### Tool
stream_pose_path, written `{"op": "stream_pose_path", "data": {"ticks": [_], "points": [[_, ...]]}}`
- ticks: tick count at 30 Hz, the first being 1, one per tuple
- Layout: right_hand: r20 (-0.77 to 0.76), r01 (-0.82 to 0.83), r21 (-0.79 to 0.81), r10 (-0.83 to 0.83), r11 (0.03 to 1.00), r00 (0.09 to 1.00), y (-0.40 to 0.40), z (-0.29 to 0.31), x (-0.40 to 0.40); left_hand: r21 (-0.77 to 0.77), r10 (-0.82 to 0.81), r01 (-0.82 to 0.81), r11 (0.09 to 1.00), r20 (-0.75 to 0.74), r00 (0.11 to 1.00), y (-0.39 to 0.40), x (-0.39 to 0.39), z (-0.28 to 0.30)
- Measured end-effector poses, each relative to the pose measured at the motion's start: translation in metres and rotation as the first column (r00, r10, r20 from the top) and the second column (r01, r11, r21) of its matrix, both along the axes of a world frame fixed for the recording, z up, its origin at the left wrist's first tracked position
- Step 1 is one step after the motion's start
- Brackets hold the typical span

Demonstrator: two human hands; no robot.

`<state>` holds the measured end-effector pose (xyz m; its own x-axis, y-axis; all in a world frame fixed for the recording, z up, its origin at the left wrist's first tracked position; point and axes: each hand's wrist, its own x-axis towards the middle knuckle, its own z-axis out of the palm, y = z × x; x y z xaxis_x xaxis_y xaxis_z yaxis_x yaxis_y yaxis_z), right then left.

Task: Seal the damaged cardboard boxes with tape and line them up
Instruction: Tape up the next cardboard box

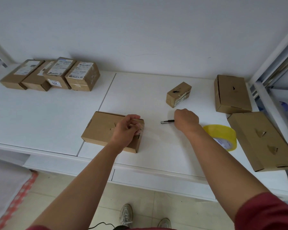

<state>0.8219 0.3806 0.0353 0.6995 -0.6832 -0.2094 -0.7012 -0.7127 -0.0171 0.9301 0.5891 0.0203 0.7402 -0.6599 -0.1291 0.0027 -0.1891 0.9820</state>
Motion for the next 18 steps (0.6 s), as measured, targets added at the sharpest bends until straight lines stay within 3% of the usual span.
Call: {"op": "stream_pose_path", "data": {"ticks": [3, 5, 7, 18], "points": [[0.294, -0.07, 0.244, -0.005, 0.967, 0.956, 0.006, -0.006, -0.008, 0.002, -0.002, 0.002, 1.0, 0.018, 1.0, 0.001, -0.001, 0.001], [0.404, -0.201, 0.525, -0.034, 0.827, 0.914, 0.018, -0.01, -0.018, -0.002, 0.0, 0.0, 1.0, 0.031, 1.0, 0.001, -0.002, 0.002], [0.411, -0.252, 0.67, -0.066, 0.699, 0.909, 0.029, -0.018, -0.025, 0.003, 0.003, -0.003, 1.0, 0.043, 0.999, 0.0, -0.002, 0.003], [0.491, -0.268, 0.768, -0.266, 0.582, 0.829, 0.032, -0.034, -0.029, -0.014, 0.001, 0.0, 1.0, 0.033, 0.999, 0.003, -0.004, 0.003]]}}
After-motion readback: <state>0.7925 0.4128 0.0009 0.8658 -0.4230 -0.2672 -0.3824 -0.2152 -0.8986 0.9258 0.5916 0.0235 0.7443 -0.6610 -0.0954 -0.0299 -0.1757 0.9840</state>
